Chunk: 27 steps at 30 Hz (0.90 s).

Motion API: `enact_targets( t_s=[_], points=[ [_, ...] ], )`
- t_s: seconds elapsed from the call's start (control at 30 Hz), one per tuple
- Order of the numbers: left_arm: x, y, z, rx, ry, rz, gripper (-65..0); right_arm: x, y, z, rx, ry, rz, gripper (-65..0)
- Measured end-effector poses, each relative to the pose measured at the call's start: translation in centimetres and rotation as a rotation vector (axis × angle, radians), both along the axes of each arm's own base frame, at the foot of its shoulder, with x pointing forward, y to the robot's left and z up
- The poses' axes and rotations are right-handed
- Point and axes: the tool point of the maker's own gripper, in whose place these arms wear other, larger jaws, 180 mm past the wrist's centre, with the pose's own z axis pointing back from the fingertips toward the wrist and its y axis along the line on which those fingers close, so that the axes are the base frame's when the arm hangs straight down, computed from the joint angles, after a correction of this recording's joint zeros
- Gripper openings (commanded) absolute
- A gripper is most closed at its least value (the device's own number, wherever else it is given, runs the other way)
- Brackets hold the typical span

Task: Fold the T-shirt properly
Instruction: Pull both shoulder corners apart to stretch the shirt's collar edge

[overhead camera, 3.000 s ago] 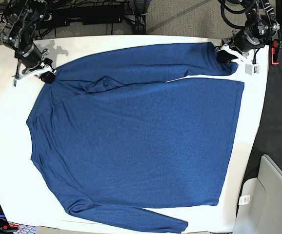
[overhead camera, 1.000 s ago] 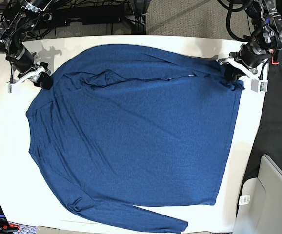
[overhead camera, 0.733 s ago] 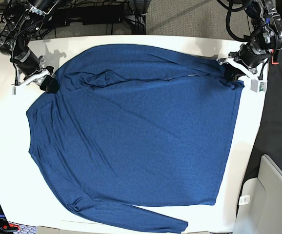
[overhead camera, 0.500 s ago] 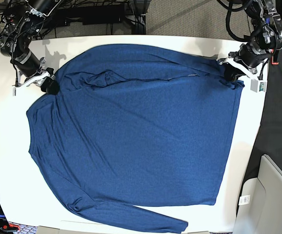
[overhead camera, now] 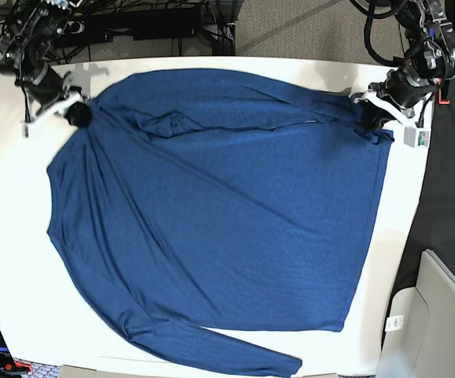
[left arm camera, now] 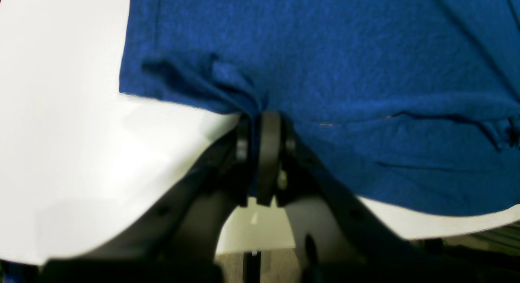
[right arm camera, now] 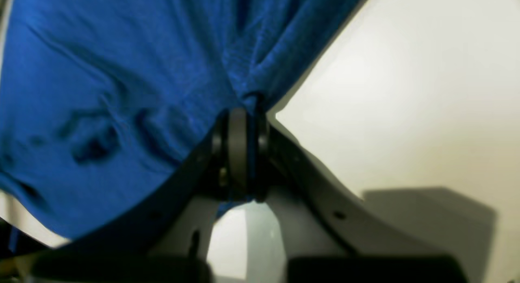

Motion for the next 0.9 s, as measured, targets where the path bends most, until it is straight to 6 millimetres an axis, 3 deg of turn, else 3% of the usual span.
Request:
enact_targets(
  t_s=[0.2,0.37,0.47,0.63,0.8,0.9],
  points=[
    [-2.2,0.0,-1.1,0.005,0.058,-0.003,-65.0,-4.3,-2.9,0.6,-0.034,0.039,-0.076,-64.3],
    [-2.4,-0.1,0.3,0.026,-0.028,0.004,-65.0,-4.7,-4.6,1.1,-0.045,0.041,-0.107,-64.3],
    [-1.4,0.0,1.0,0.025,-0.07,0.008,-65.0,-3.5,-4.4,1.5,-0.039,0.017,-0.111,-64.3],
    [2.4,-0.2,3.4,0.024,-0.183,0.005,-65.0,0.4,-4.3,3.4,-0.03,-0.086,-0.112,-64.3],
    [5.2,-0.2,5.3,0.015,-0.263,0.012,-65.0,2.4,-4.2,3.3,-0.019,-0.099,-0.128,-64.3],
    [6.4,0.1,5.3,-0.002,-0.276,0.023,-65.0,3.6,-4.0,3.0,0.023,-0.114,-0.139,-64.3]
  ],
)
